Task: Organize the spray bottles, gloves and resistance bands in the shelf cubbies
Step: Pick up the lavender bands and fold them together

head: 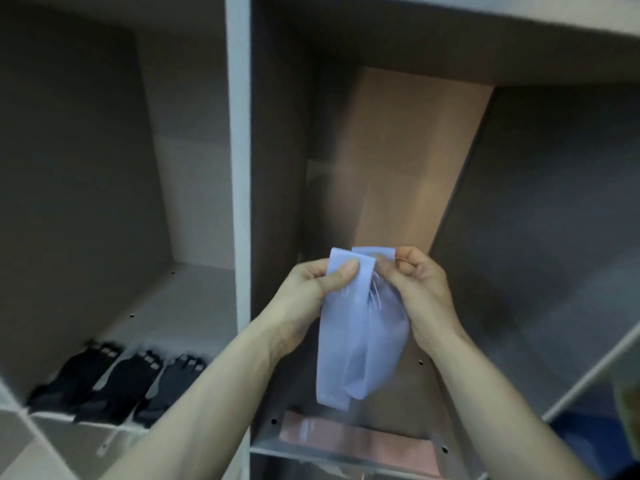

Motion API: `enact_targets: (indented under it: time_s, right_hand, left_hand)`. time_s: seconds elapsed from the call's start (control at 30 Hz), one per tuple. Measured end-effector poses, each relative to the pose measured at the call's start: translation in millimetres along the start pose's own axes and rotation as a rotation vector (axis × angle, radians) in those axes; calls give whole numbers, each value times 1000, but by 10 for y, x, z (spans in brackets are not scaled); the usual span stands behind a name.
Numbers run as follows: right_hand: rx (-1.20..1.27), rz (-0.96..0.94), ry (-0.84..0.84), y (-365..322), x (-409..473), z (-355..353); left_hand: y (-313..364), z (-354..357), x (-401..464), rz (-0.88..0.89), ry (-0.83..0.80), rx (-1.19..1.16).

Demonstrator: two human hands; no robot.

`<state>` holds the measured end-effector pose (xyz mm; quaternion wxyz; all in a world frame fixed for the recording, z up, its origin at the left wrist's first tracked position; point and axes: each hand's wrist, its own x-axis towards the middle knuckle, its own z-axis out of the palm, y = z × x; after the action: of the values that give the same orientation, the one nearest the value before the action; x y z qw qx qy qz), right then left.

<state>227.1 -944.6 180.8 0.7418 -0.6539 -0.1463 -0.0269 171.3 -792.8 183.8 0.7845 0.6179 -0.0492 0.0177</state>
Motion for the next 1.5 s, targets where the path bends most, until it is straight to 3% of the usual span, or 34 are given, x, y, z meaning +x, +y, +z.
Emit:
enact_targets:
  time_s: [0.2, 0.37, 0.47, 0.53, 0.77, 0.9, 1.07, 1.23, 1.5]
  right_hand:
    - [-134, -116, -117, -351, -489, 288]
    - [-90, -161, -154, -433, -847, 509]
    - [-76, -261, -394, -413, -1014, 472]
    - [-226, -415, -505, -364, -1097, 472]
    - [-441, -693, -277, -450, -1132, 857]
    - [-117, -406, -336, -660, -1152, 1139]
    - [-89, -349, -492, -790, -1075, 1450]
    - [-145, -327, -646, -734, -1170, 1830]
    - [-291, -406, -412, -605, -1139, 1852]
  left_hand:
    - [222, -127, -565, -51, 5, -89]
    - [257, -170, -938, 12, 185, -74]
    - [299, -298, -1113, 34, 268, -127]
    - [347, -381, -1232, 20, 272, -137]
    - [414, -633, -1627, 69, 290, -39]
    - [521, -773, -1775, 201, 495, 115]
    - [776, -951, -1862, 324, 693, 158]
    - [761, -953, -1842, 354, 592, 182]
    - [601, -941, -1759, 423, 465, 124]
